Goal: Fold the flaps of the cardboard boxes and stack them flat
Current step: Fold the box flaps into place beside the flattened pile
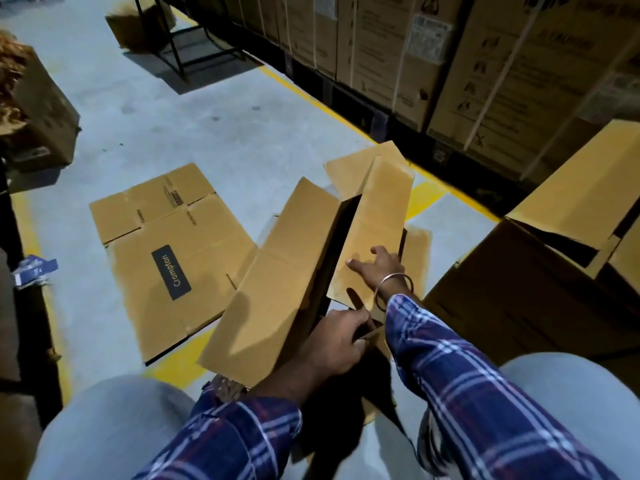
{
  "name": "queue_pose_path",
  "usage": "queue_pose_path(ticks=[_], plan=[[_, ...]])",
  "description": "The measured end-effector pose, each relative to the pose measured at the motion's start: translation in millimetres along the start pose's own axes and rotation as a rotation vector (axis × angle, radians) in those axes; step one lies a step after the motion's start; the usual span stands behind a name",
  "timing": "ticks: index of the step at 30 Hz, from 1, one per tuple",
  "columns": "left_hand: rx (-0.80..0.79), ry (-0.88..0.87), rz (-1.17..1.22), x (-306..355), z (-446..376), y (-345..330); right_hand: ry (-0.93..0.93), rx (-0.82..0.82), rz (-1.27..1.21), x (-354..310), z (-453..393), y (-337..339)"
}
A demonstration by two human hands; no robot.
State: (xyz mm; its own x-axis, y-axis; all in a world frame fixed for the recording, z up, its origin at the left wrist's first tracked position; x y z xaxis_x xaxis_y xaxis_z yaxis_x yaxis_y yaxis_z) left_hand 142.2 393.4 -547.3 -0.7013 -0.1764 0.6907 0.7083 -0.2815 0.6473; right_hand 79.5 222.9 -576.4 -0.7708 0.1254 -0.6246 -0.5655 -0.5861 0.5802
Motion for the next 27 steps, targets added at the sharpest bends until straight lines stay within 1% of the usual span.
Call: queue_pose_path(ticks=[2,4,6,8,10,12,14,16,17,18,19,20,22,23,24,25,27], plan=[[-0.098,0.072,-0.031,-8.9,4.8,-2.2,-0.006,-0.025,0.193,-9.0,4.0,-9.0],[-0.207,0.153,-0.088,-12.9,10.0,-7.2,0.032,-0.056,0.291,-17.5,1.9,-24.9],[-0.238,0.125,-0.116,-12.1,12.8,-11.9,0.045,-0.138,0.383,-23.1,-1.1,-40.8],[-0.262,0.091,-0.157,-13.8,8.9,-14.7,-0.022,-0.212,0.503,-21.3,-8.5,-53.4],[-0.285,0.079,-0.141,-19.4,4.2,-16.4,-0.074,-0.236,0.570,-14.0,-13.2,-56.9],[-0.332,0.092,-0.034,-28.9,0.5,-15.8,-0.039,-0.188,0.576,-11.5,-12.9,-51.4],[-0.432,0.141,0.189,-36.1,-0.5,-7.4,0.024,-0.071,0.530,-16.6,-5.7,-35.5],[-0.502,0.211,0.404,-45.0,-2.5,4.9,0.058,0.049,0.422,-20.7,2.6,-9.8],[-0.482,0.235,0.457,-51.8,-4.7,11.3,0.047,0.106,0.341,-18.8,4.9,7.9],[-0.419,0.254,0.475,-59.1,-6.4,17.8,0.013,0.154,0.252,-11.9,5.5,27.5],[-0.318,0.282,0.438,-66.8,-7.9,24.6,-0.034,0.189,0.175,-0.3,5.2,48.0],[-0.197,0.319,0.329,-75.5,-9.7,30.3,-0.087,0.210,0.138,14.3,5.3,67.0],[0.036,0.404,-0.078,-92.9,-10.6,37.4,-0.190,0.191,0.159,49.9,3.3,90.1],[0.118,0.459,-0.262,-98.0,-8.1,38.6,-0.232,0.169,0.184,66.9,2.7,93.3],[0.158,0.532,-0.364,-103.8,-5.8,38.6,-0.271,0.140,0.204,81.2,2.0,90.2],[0.155,0.619,-0.385,-109.0,-5.1,38.0,-0.312,0.102,0.213,93.7,1.6,83.5],[0.109,0.800,-0.251,-123.1,-5.7,34.6,-0.404,0.034,0.209,106.3,4.1,61.9]])
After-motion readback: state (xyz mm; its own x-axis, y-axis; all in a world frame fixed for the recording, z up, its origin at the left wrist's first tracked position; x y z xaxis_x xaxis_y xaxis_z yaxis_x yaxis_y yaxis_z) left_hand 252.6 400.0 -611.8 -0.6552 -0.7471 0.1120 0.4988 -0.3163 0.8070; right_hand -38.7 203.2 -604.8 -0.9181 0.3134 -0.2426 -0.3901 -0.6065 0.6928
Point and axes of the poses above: each hand's wrist, its own z-axis away from the middle knuckle, its own y-axis out of the back of the hand, x = y × z, the point moved 1 cm from there along -z, towards the middle knuckle, and after that the axes turned 10 degrees about -x, right-handed, at the moved point
